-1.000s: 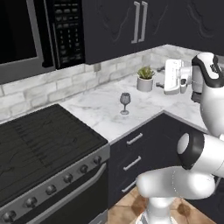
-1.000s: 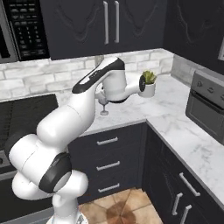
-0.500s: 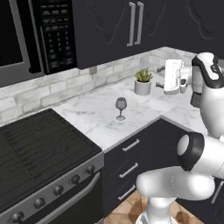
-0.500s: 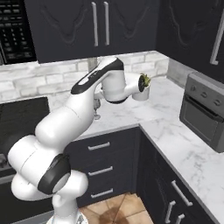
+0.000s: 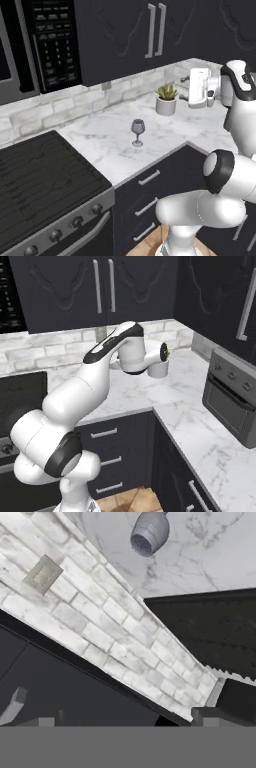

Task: Retrieve the wine glasses from the counter and place one next to each plate.

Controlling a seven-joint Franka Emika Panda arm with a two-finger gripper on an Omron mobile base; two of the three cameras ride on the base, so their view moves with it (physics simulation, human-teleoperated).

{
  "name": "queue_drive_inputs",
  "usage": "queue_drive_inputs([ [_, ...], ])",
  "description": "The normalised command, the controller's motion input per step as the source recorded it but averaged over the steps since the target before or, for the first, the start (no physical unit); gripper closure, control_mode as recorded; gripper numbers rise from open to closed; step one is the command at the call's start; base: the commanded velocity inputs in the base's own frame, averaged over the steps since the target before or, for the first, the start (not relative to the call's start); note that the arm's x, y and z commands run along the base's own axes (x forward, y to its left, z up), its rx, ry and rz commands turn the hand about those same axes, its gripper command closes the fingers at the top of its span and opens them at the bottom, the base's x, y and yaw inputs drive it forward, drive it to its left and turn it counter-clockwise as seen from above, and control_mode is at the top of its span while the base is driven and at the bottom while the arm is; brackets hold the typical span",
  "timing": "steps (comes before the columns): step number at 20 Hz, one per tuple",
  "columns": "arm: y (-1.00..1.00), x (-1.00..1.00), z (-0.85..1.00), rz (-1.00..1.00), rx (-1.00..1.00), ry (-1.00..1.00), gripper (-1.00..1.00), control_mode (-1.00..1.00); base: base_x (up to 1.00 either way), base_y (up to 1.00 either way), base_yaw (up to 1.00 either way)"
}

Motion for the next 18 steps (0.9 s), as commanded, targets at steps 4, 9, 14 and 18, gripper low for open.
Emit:
queue_drive_inputs([
  [4, 0.0, 0.0, 0.0, 0.0, 0.0, 0.0, -1.0, 1.0, 0.15, 0.13, 0.02],
  [9, 0.0, 0.0, 0.0, 0.0, 0.0, 0.0, -1.0, 1.0, 0.06, 0.02, 0.16],
  [14, 0.0, 0.0, 0.0, 0.0, 0.0, 0.0, -1.0, 1.0, 0.07, 0.0, 0.26],
  [18, 0.0, 0.0, 0.0, 0.0, 0.0, 0.0, -1.0, 1.0, 0.05, 0.0, 0.31],
])
